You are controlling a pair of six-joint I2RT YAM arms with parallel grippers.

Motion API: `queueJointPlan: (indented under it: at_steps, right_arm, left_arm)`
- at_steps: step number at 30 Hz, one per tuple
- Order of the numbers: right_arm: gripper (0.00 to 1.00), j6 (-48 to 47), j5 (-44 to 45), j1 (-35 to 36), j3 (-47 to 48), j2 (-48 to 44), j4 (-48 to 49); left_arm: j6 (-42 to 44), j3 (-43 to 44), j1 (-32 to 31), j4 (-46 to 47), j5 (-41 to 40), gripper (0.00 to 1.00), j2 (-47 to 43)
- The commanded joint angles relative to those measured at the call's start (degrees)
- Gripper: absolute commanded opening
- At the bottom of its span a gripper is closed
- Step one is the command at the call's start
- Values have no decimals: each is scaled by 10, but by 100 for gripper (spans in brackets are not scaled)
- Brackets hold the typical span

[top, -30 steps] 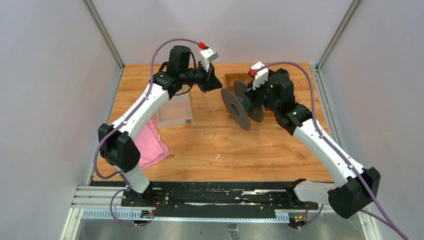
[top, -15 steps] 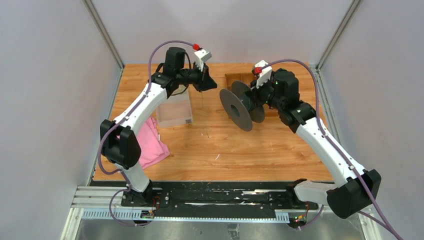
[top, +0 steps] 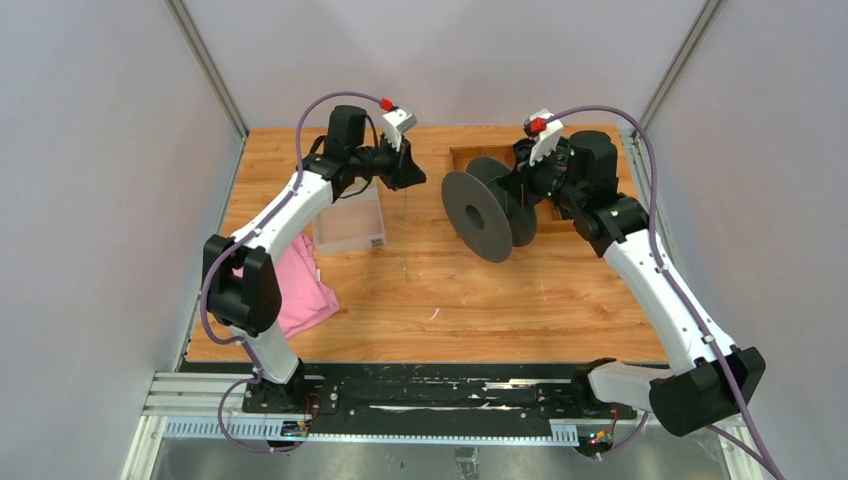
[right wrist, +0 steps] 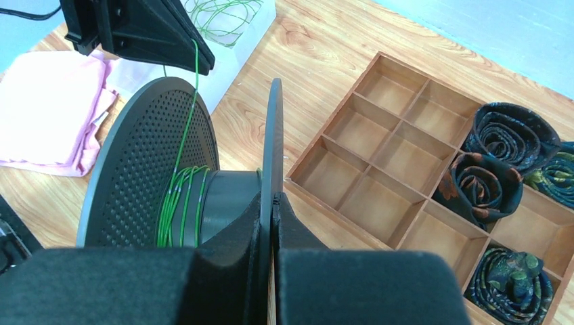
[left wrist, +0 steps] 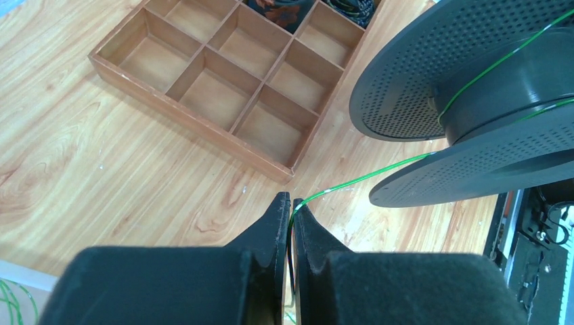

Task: Wrap the cables
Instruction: Wrap the cable around the cable reel.

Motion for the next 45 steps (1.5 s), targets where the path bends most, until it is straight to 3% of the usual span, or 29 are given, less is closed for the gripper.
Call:
queueJointPlan:
  at_steps: [1,11,19,45]
  right_arm:
    - [1,39,-43,-25,40,-3,5]
    - [1,97,-61,-38,92,19,5]
    - [1,133,2,-43,149,46,-29]
    - [1,191,133,-46,250,81,-115]
  left_arm:
    - [11,-18,14,32,-26,8,9]
    - [-30,-85,13,95,-14,9,10]
    - [-42,-153,-9,155,-24,11,-7]
    - [7,-209,-94,172,-51,9,1]
